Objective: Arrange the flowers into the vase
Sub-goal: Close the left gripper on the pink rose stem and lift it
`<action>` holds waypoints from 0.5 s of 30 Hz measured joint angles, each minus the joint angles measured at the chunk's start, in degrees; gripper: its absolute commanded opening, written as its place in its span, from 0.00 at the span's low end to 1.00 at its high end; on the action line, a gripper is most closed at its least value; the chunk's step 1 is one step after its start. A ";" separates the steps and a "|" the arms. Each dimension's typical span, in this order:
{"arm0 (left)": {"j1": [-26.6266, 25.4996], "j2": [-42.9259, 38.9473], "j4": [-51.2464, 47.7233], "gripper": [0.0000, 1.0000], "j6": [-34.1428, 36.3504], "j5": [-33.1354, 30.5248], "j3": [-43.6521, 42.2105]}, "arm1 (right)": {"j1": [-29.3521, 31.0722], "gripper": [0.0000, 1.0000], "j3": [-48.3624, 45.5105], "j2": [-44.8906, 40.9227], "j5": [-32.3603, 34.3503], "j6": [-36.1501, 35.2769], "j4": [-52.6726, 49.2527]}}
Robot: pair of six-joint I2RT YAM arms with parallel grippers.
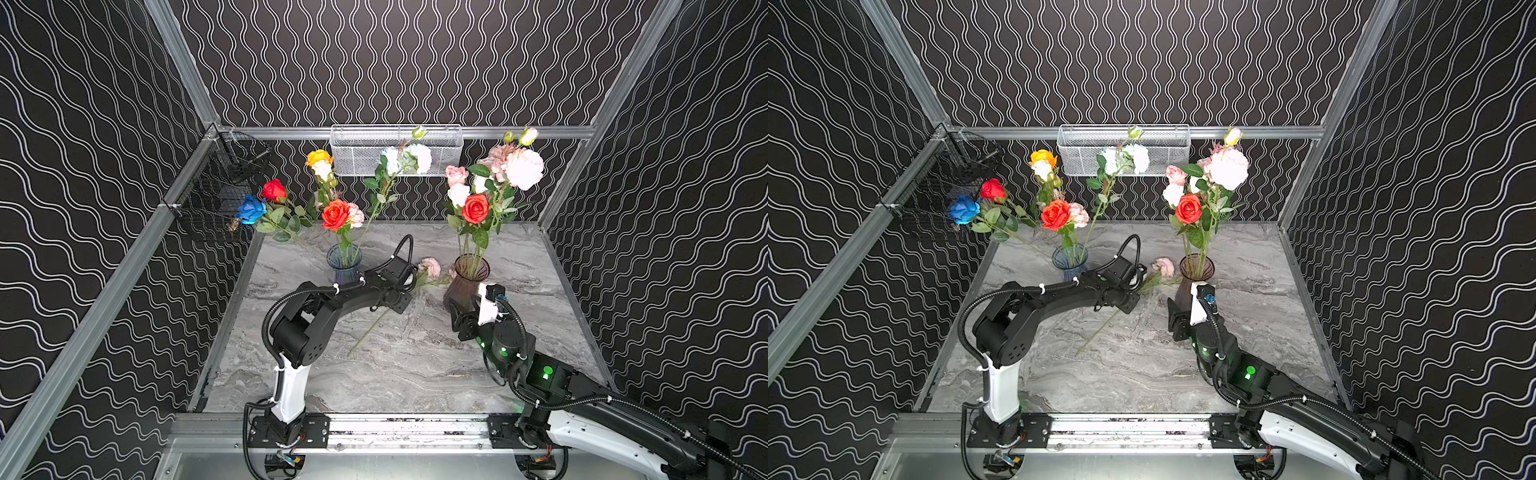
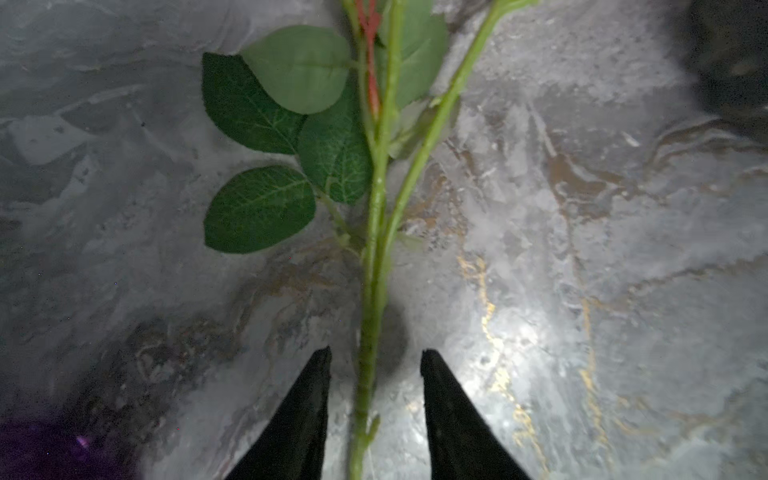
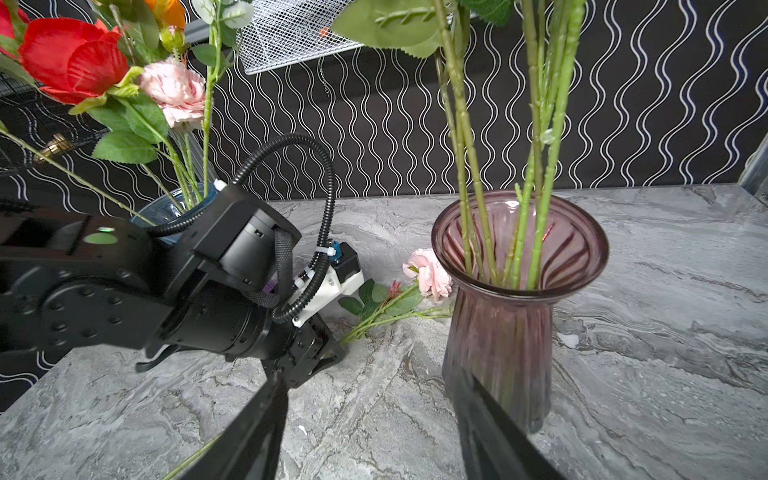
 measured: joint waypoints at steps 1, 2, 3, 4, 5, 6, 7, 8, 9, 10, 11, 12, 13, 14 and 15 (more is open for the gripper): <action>0.31 0.37 0.02 0.37 0.00 0.44 0.04 | 0.00 0.65 0.00 0.22 -0.02 0.00 0.00; 0.42 0.70 0.07 0.35 0.00 0.79 0.11 | 0.00 0.65 0.00 0.33 -0.02 0.00 -0.02; 0.44 0.98 0.07 0.33 0.00 0.98 0.22 | 0.00 0.65 0.00 0.35 -0.02 0.00 0.00; 0.42 1.29 0.04 0.31 0.00 1.42 0.37 | 0.00 0.65 0.00 0.35 0.00 0.00 0.00; 0.39 1.46 0.13 0.28 0.00 1.57 0.48 | 0.00 0.65 0.00 0.35 -0.02 0.00 0.00; 0.39 1.53 0.17 0.26 0.00 1.70 0.52 | -0.02 0.65 0.00 0.35 -0.02 0.00 0.00; 0.39 1.55 0.20 0.24 0.00 2.01 0.52 | -0.02 0.65 0.00 0.33 0.00 0.00 0.00; 0.39 1.55 0.17 0.22 -0.04 2.21 0.55 | -0.02 0.65 0.00 0.33 0.00 0.00 0.02; 0.46 1.55 0.15 0.19 -0.04 2.29 0.55 | -0.02 0.65 0.00 0.35 0.00 0.00 0.02; 0.46 1.51 0.15 0.17 -0.07 2.45 0.50 | -0.02 0.65 0.00 0.39 0.00 0.00 0.02; 0.50 1.33 0.24 0.14 -0.20 2.49 0.22 | 0.00 0.65 0.00 0.42 -0.02 0.00 0.02; 0.50 1.09 0.31 0.13 -0.20 2.71 -0.15 | 0.00 0.65 0.00 0.44 -0.02 0.00 0.02; 0.57 0.70 0.26 0.11 -0.22 2.86 -0.63 | 0.00 0.65 0.00 0.44 -0.02 -0.02 0.00; 0.57 0.33 0.17 0.09 -0.31 3.04 -1.05 | 0.00 0.65 0.00 0.44 -0.02 -0.02 0.02; 0.57 -0.09 0.11 0.08 -0.46 3.10 -1.44 | 0.00 0.65 0.00 0.44 -0.02 -0.17 0.02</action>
